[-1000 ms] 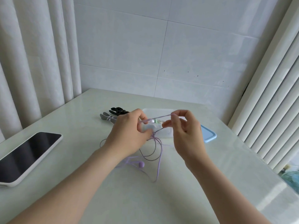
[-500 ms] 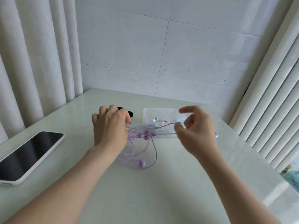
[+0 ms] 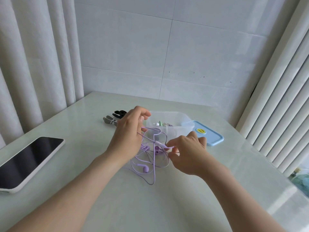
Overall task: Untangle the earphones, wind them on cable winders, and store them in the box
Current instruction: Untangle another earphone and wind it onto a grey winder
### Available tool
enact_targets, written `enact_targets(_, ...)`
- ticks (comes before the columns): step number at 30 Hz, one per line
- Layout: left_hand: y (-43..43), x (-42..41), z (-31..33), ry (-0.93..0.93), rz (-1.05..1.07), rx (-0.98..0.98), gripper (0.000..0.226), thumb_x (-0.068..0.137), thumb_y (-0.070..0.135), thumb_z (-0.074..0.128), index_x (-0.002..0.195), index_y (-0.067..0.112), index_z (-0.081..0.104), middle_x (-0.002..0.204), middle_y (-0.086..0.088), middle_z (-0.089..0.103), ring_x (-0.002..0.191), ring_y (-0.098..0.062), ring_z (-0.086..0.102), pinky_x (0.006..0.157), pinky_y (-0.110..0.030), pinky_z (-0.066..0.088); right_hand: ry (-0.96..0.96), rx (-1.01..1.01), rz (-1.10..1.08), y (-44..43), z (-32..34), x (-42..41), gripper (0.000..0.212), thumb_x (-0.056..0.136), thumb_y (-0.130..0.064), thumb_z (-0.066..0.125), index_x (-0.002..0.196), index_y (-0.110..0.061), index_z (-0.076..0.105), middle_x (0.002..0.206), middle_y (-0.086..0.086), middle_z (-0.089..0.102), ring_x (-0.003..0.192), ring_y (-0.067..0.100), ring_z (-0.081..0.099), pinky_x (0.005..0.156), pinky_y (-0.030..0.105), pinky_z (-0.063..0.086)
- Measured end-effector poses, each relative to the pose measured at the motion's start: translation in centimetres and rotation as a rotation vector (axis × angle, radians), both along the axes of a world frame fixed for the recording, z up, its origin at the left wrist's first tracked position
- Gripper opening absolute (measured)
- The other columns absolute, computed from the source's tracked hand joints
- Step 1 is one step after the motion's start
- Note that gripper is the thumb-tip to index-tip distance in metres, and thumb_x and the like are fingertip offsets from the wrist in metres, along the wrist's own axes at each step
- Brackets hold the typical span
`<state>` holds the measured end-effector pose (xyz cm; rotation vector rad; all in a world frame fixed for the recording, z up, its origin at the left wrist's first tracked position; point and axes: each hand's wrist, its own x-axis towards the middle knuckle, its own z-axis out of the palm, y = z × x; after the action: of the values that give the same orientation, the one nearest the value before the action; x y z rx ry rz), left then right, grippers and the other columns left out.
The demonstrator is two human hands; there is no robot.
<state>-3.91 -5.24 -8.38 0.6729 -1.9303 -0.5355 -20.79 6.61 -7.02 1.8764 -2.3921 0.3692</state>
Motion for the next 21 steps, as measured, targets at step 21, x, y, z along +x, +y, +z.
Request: enact_targets(21,1.2,-0.2,0.8,-0.160,0.007,0.167,0.036,0.085,0.062,0.075,0.111,0.037,0.072,0.106,0.019,0.070,0.088,0.018,0.057,0.080,-0.015,0.045,-0.619,-0.514,0.080,-1.0,0.2,-0.4,0.015,0.104,-0.026,0.058,0.092,-0.025,0.067,0.065,-0.019,0.055,0.064,0.003,0.048,0.061,0.016,0.036)
